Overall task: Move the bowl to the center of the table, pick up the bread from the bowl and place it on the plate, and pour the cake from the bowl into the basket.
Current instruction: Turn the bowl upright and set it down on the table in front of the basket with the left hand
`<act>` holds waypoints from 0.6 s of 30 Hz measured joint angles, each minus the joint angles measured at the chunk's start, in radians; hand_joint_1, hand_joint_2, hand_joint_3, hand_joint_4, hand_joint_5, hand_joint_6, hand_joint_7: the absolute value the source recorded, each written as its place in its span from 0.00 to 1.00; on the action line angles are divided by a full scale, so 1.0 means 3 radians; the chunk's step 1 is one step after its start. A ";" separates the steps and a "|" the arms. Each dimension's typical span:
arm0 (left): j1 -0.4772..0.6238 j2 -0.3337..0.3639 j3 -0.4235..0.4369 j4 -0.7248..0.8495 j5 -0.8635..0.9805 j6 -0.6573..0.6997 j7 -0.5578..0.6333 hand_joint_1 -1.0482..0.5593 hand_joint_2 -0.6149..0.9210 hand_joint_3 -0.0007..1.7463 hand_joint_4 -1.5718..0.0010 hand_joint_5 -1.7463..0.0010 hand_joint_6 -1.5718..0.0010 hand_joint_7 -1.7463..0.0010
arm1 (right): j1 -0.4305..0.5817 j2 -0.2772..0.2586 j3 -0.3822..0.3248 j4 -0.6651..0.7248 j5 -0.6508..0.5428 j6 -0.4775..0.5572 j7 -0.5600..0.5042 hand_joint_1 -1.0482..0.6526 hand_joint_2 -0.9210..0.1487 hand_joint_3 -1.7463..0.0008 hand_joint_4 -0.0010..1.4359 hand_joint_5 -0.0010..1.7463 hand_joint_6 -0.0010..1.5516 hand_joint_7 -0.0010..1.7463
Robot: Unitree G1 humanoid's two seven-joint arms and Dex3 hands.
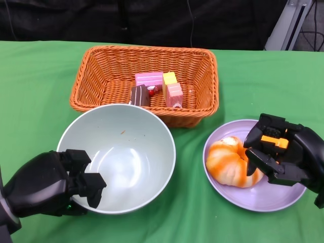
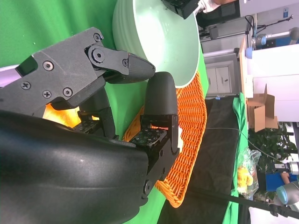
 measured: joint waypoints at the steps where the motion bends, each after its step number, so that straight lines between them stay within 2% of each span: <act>1: -0.0002 -0.0007 -0.0018 0.0020 -0.0001 0.0015 0.0004 0.55 0.99 0.09 0.52 0.00 0.62 0.06 | -0.0006 0.0001 0.0000 0.0007 0.0000 -0.0002 0.0000 0.41 0.30 0.55 0.42 0.94 0.37 0.81; 3: -0.0014 -0.0023 -0.0064 0.0068 -0.0005 0.0052 0.0016 0.55 0.99 0.09 0.52 0.00 0.64 0.03 | -0.0015 0.0002 0.0001 0.0014 -0.0001 -0.0002 -0.0004 0.42 0.29 0.55 0.43 0.94 0.37 0.81; 8: -0.0043 -0.0052 -0.0146 0.0145 -0.0017 0.0118 0.0048 0.55 0.98 0.09 0.53 0.00 0.65 0.05 | -0.0019 0.0012 0.0001 0.0014 0.0000 -0.0001 -0.0016 0.42 0.30 0.55 0.43 0.94 0.37 0.81; 12: -0.0047 -0.0056 -0.0156 0.0149 -0.0047 0.0117 0.0048 0.53 0.98 0.04 0.53 0.04 0.52 0.32 | -0.0020 0.0019 0.0001 0.0015 0.0001 -0.0002 -0.0011 0.41 0.29 0.56 0.44 0.94 0.37 0.81; 14: -0.0047 -0.0056 -0.0156 0.0139 -0.0064 0.0118 0.0049 0.52 0.99 0.01 0.52 0.08 0.42 0.54 | -0.0022 0.0020 0.0001 0.0021 0.0001 -0.0011 -0.0001 0.42 0.29 0.56 0.43 0.95 0.36 0.81; 15: -0.0047 -0.0056 -0.0156 0.0130 -0.0067 0.0120 0.0054 0.51 0.98 0.01 0.52 0.10 0.40 0.60 | -0.0025 0.0020 0.0001 0.0035 0.0001 -0.0031 0.0012 0.42 0.28 0.56 0.43 0.95 0.36 0.81; 16: -0.0046 -0.0056 -0.0154 0.0120 -0.0074 0.0124 0.0059 0.50 0.98 0.00 0.52 0.25 0.41 0.68 | -0.0027 0.0020 0.0001 0.0043 0.0001 -0.0036 0.0021 0.42 0.28 0.56 0.43 0.95 0.36 0.81; 17: -0.0046 -0.0055 -0.0149 0.0106 -0.0086 0.0136 0.0060 0.49 0.98 0.00 0.49 0.44 0.41 0.79 | -0.0028 0.0020 0.0001 0.0044 0.0002 -0.0037 0.0023 0.41 0.28 0.56 0.43 0.95 0.36 0.81; 18: -0.0046 -0.0055 -0.0144 0.0090 -0.0095 0.0142 0.0059 0.47 0.97 0.00 0.50 0.57 0.44 0.87 | -0.0029 0.0020 0.0001 0.0044 0.0002 -0.0037 0.0024 0.41 0.28 0.57 0.43 0.95 0.36 0.81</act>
